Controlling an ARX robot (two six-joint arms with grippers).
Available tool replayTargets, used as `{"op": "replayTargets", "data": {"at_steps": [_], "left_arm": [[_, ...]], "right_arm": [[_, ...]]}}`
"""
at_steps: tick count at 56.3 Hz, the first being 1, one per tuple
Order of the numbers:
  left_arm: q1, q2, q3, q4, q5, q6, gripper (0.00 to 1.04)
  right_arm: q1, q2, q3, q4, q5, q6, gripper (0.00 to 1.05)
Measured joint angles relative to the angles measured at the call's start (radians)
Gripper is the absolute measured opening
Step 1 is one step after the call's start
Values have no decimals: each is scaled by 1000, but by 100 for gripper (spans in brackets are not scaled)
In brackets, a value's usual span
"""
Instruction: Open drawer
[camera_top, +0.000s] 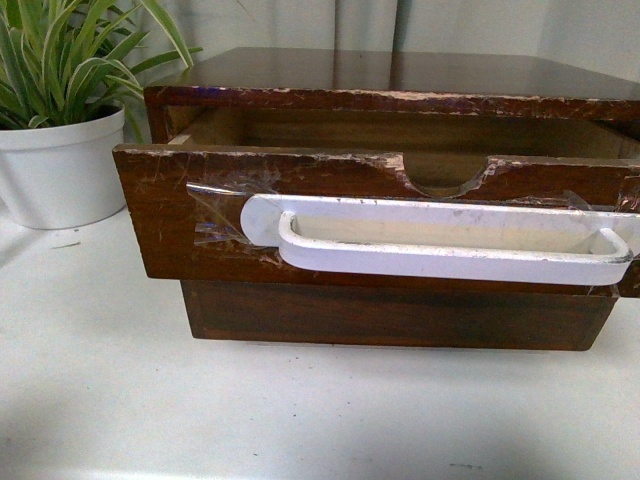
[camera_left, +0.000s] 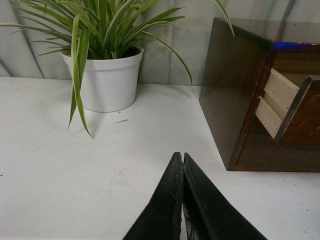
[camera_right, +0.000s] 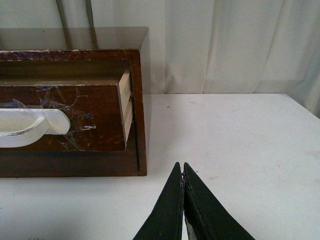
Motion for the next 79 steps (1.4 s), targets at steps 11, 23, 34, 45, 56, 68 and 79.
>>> {"op": "replayTargets", "data": {"at_steps": [11,23,34,45,56,68,79], "left_arm": [[0,-153,0,-180,0,0,4],[-1,-184,0,-192,0,0,4],[-1,-185,0,-192,0,0,4],[-1,-185,0,-192,0,-2,17],[-1,-185,0,-192,0,-3,51],[-1,-185,0,-192,0,-3,89],[-1,-185,0,-192,0,-3,98]], "right_arm": [[0,-6,-6,0,0,0,1],[0,-6,-6,0,0,0,1],[0,-6,-6,0,0,0,1],[0,-6,-6,0,0,-2,15],[0,-6,-6,0,0,-2,47],[0,-6,-6,0,0,-2,85],[0,-6,-6,0,0,-1,96]]}}
